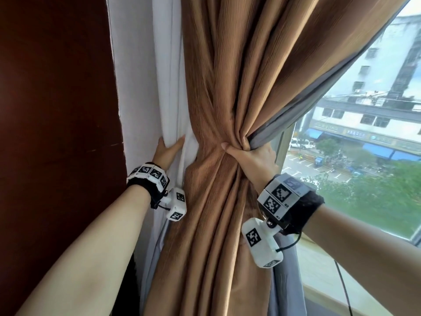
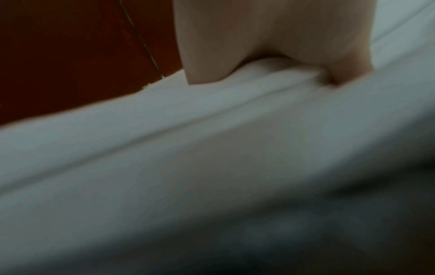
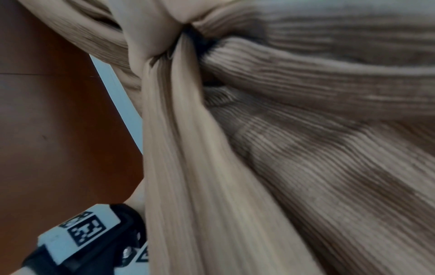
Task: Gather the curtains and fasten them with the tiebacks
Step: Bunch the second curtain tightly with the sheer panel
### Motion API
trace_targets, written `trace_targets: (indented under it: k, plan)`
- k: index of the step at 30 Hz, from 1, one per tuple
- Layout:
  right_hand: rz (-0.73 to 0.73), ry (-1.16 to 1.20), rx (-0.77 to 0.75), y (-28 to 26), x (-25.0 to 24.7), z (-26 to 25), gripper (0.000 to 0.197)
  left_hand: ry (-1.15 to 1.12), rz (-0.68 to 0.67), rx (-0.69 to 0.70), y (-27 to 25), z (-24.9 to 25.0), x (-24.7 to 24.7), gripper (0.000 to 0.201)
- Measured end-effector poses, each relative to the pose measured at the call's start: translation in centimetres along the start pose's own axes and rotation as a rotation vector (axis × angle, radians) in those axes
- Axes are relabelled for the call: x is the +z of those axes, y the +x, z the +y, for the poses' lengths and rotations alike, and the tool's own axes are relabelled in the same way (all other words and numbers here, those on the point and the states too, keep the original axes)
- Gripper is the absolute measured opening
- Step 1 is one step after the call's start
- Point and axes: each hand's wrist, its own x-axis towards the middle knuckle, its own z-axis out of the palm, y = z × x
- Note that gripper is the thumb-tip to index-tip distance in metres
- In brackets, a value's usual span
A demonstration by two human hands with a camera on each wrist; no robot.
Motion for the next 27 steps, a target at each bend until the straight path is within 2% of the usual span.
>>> trace_targets:
  k: [2, 3, 8, 10, 12, 13, 16, 17, 19, 21, 22, 24, 26, 27]
  plan:
    - [-0.004, 0.01, 0.019, 0.1, 0.0, -0.1, 0.102, -0.003, -0.063, -0.006, -1.4, 0.3, 0.7, 0.048]
    - [-0.005, 0.014, 0.022, 0.1, 0.0, -0.1, 0.102, 0.009, -0.099, -0.025, -2.1, 0.4, 1.2, 0.049]
    - [-0.03, 0.044, 0.013, 0.1, -0.1, -0.2, 0.107, -0.043, -0.316, -0.127, -5.8, 2.5, 3.1, 0.078]
    - [-0.036, 0.067, 0.007, 0.2, -0.2, 0.0, 0.11, -0.071, -0.336, -0.175, -7.4, 3.1, 3.1, 0.077]
    - [-0.054, 0.089, 0.005, 0.4, -0.4, 0.0, 0.112, -0.117, -0.346, -0.22, -8.6, 3.1, 2.6, 0.095]
    - [-0.069, 0.099, 0.008, 0.2, -0.5, 0.0, 0.113, -0.093, -0.355, -0.201, -9.4, 3.2, 2.4, 0.096]
    - [-0.112, 0.124, 0.004, -0.2, -0.7, -0.1, 0.112, 0.102, -0.361, -0.029, -11.4, 4.2, 2.8, 0.055]
    - [-0.128, 0.135, -0.01, -0.5, -0.7, -0.3, 0.11, 0.155, -0.349, 0.028, -11.6, 4.1, 3.0, 0.052]
    - [-0.182, 0.184, -0.032, -1.0, -0.7, -0.6, 0.093, 0.205, -0.356, 0.103, -12.2, 4.4, 3.8, 0.065]
    - [-0.308, 0.283, -0.057, -1.8, -0.8, -1.0, 0.073, 0.196, -0.379, 0.117, -13.2, 4.8, 4.3, 0.074]
    - [-0.37, 0.312, -0.059, -2.1, -0.7, -1.0, 0.076, 0.162, -0.356, 0.118, -14.0, 5.6, 5.1, 0.076]
    - [-0.445, 0.299, -0.026, -2.0, -0.1, -0.3, 0.106, 0.052, -0.264, 0.137, -15.7, 6.7, 6.6, 0.066]
    - [-0.545, 0.269, -0.019, -1.5, 0.0, 0.7, 0.126, -0.007, -0.09, 0.112, -16.2, 6.6, 6.7, 0.054]
    - [-0.597, 0.261, -0.02, -2.1, -0.7, 0.3, 0.126, -0.003, -0.001, 0.107, -15.8, 6.2, 6.4, 0.061]
